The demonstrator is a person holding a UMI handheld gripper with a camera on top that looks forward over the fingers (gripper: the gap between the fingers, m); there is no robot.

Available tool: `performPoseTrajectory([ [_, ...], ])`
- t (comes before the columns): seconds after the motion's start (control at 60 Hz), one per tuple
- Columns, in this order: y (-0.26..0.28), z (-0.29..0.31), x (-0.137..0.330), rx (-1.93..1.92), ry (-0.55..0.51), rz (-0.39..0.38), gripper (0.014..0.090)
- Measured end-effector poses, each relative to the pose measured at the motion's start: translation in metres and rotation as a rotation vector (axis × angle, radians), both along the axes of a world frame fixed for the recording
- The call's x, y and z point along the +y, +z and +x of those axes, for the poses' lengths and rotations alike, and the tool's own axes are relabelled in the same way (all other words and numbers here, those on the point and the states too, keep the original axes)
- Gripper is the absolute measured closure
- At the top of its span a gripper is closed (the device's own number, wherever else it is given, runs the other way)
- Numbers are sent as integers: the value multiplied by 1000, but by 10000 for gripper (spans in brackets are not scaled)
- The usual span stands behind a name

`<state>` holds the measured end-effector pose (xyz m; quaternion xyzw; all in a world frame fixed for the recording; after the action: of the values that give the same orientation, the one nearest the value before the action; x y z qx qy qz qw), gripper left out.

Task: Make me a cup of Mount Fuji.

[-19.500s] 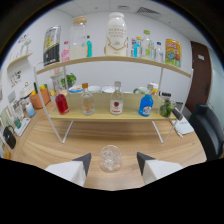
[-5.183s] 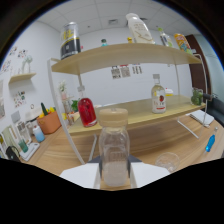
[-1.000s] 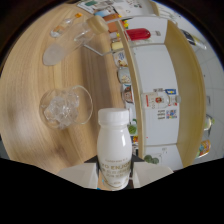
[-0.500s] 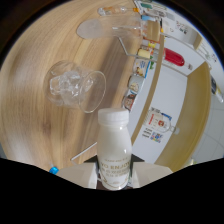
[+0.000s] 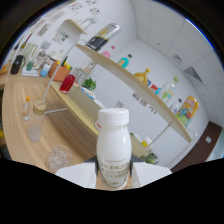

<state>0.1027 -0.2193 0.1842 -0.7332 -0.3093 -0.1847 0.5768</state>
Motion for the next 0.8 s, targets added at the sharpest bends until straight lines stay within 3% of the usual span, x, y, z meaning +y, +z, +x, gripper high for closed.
performPoseTrajectory([
  [0.233, -47, 23, 3, 472, -170, -72, 559],
  [0.467, -111, 36, 16, 679, -273, -159, 560],
  [0.8, -137, 38, 1, 660, -230, -237, 542],
])
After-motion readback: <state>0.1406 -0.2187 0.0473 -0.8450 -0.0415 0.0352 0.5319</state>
